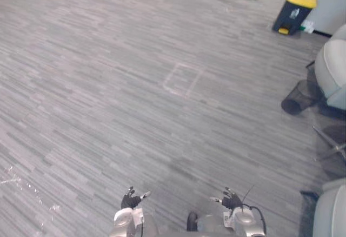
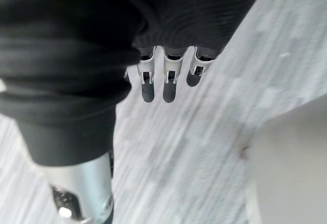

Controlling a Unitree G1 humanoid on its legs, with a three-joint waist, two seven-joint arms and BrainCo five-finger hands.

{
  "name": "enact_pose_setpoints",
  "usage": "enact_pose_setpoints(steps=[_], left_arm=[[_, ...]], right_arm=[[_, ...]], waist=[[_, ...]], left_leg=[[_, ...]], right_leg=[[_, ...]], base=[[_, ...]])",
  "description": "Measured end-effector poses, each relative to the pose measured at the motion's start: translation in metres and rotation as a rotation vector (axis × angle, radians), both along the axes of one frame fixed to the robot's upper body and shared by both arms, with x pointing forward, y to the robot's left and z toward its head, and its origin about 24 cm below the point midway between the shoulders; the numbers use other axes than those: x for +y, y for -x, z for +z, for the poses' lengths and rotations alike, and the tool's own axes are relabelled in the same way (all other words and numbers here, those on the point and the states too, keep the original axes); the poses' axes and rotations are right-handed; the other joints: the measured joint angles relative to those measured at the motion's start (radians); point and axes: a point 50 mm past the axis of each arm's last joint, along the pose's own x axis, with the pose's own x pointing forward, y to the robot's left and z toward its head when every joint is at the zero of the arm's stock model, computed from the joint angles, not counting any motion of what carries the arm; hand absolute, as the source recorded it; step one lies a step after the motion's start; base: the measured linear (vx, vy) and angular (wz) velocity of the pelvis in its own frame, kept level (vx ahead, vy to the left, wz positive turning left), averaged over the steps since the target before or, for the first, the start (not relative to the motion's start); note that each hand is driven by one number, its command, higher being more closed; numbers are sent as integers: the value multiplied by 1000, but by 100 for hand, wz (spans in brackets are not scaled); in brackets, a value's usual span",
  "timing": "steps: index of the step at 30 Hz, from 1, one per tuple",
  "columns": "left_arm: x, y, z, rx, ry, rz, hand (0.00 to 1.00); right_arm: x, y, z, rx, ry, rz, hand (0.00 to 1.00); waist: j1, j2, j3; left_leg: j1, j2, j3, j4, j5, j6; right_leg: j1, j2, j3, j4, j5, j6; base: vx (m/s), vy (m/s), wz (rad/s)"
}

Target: Organize the slippers on the shoe rack

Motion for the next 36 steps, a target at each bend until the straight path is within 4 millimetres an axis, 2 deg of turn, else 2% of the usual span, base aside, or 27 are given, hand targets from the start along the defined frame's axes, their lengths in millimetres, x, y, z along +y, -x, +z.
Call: enact_pose_setpoints(steps=[1,2,3,4,5,6,8,10,11,12,14,16,18,19,20,21,22,23,24,25,26,27,28,30,33,35,36], left_arm=[[1,-2,1,-6,-4,-2,0],[0,-4,2,-10,-7,-12,0],[0,-5,2,-11,-8,-18,0],[0,-2,0,5,-12,-39,0],[0,-3,0,5,-17,-45,0],[8,-2,-1,21,-44,-54,0],[16,5,-4,58,-57,-48,0],[21,10,-7,87,-79,-70,0],[20,13,-9,104,-81,-82,0],[18,16,-10,120,-89,-107,0],[14,16,-11,126,-93,-145,0],[7,10,-10,118,-96,-184,0],[4,5,-9,107,-99,-212,0],[2,1,-8,98,-108,-237,0],[-1,0,-7,97,-118,-267,0],[-1,0,-8,99,-122,-275,0],[-3,4,-10,115,-120,-289,0],[-8,4,-11,117,-105,-299,0],[-9,4,-11,116,-104,-304,0],[-15,3,-11,108,-88,-308,0],[-16,2,-10,104,-78,-291,0],[-15,2,-11,104,-74,-279,0],[-19,7,-12,110,-56,-258,0],[-17,3,-7,68,-54,-219,0],[-16,-2,-3,34,-61,-215,0],[-15,-6,0,14,-64,-211,0],[-14,-7,1,1,-65,-209,0]], right_arm=[[1,-1,0,4,-1,1,0],[-1,-2,-1,6,1,-5,0],[-2,-2,-1,8,4,-6,0],[-6,4,-4,37,12,-9,0],[-4,5,-5,44,6,-9,0],[3,7,-7,55,-10,-1,0],[6,8,-8,59,-25,-15,0],[8,10,-8,64,-32,-18,0],[8,8,-8,54,-33,-17,0],[7,4,-5,30,-28,-13,0],[6,-2,-1,1,-18,5,0],[3,-8,2,-25,-6,13,0],[-2,-10,3,-27,8,17,0],[-4,-10,3,-29,9,7,0],[-5,-13,4,-32,12,9,0],[-4,-13,4,-31,12,10,0],[-5,-14,4,-34,15,11,0],[-9,-17,6,-44,23,10,0],[-10,-19,7,-49,29,10,0],[-12,-20,8,-53,33,2,0],[-14,-19,8,-51,36,-7,0],[-14,-18,8,-49,36,-8,0],[-15,-16,8,-51,44,-7,0],[-10,-14,7,-44,37,4,0],[0,-10,5,-33,19,26,0],[2,-7,2,-13,13,27,0],[2,-7,2,-11,12,26,0]], waist=[[12,-4,2],[19,-9,3],[21,-7,3],[43,-2,-1],[43,-8,-4],[27,-30,-17],[35,-54,-18],[34,-76,-12],[29,-79,-9],[14,-75,-7],[-4,-61,-4],[-21,-50,4],[-31,-49,5],[-42,-47,9],[-60,-50,12],[-60,-53,13],[-68,-45,20],[-66,-16,13],[-66,-8,15],[-67,10,20],[-69,21,24],[-71,26,27],[-69,40,37],[-54,34,45],[-27,10,40],[-6,8,38],[2,4,39]], left_leg=[[-36,-48,15,-157,-10,6],[-58,-114,-3,-367,24,14],[-62,-137,-20,-461,58,9],[-49,-192,-70,-599,226,38],[-42,-203,-63,-600,219,37],[-44,-232,-59,-595,181,55],[-20,-246,-34,-545,105,83],[94,-272,-5,-572,43,100],[154,-282,3,-596,24,102],[240,-289,12,-642,15,102],[343,-286,15,-727,15,102],[460,-268,30,-824,15,102],[494,-259,41,-864,15,101],[519,-254,42,-896,12,96],[554,-253,41,-921,-3,68],[568,-256,39,-926,-9,57],[615,-248,31,-926,-30,22],[628,-212,24,-905,-26,13],[622,-203,16,-885,-20,5],[595,-180,-5,-790,1,-30],[539,-146,-20,-617,36,-60],[508,-130,-26,-519,61,-57],[414,-78,-50,-229,168,-55],[295,-22,-32,90,120,-39],[159,-20,16,120,55,-3],[84,-47,17,-11,0,18],[43,-95,-4,-195,-13,19]], right_leg=[[29,-38,7,-19,-7,12],[51,-79,14,-32,-19,33],[63,-87,20,-40,-24,41],[92,-105,50,-66,-34,60],[97,-117,55,-69,-35,62],[80,-143,72,-41,13,78],[5,-165,155,168,36,104],[-112,-186,216,523,143,171],[-172,-188,218,685,143,174],[-245,-193,173,834,113,135],[-323,-186,82,886,61,93],[-419,-153,-59,722,-11,61],[-475,-129,-130,508,3,56],[-498,-107,-160,325,63,53],[-499,-80,-177,113,163,48],[-497,-73,-177,67,188,45],[-483,-52,-155,56,336,-33],[-489,-32,-157,110,308,-46],[-491,-28,-160,127,293,-57],[-483,-14,-167,163,246,-65],[-443,12,-172,165,202,-67],[-418,22,-168,160,188,-69],[-335,51,-136,131,157,-78],[-219,85,-60,114,92,-89],[-101,84,62,78,36,-85],[-50,63,138,60,27,-68],[-8,31,182,39,16,-47]], base=[[564,246,-23],[489,253,-27],[517,284,-37],[316,172,-23],[523,259,4],[521,278,19],[704,372,3],[596,277,-24],[518,209,-35],[391,144,-28],[488,136,-20],[515,74,-14],[409,6,8],[598,-65,30],[517,-100,26],[646,-168,20],[588,-178,-4],[623,-188,-5],[663,-204,-8],[657,-222,-6],[643,-220,-13],[613,-156,-39],[578,-69,-55],[606,-11,-94],[556,70,-119],[510,179,-127],[482,264,-123]])
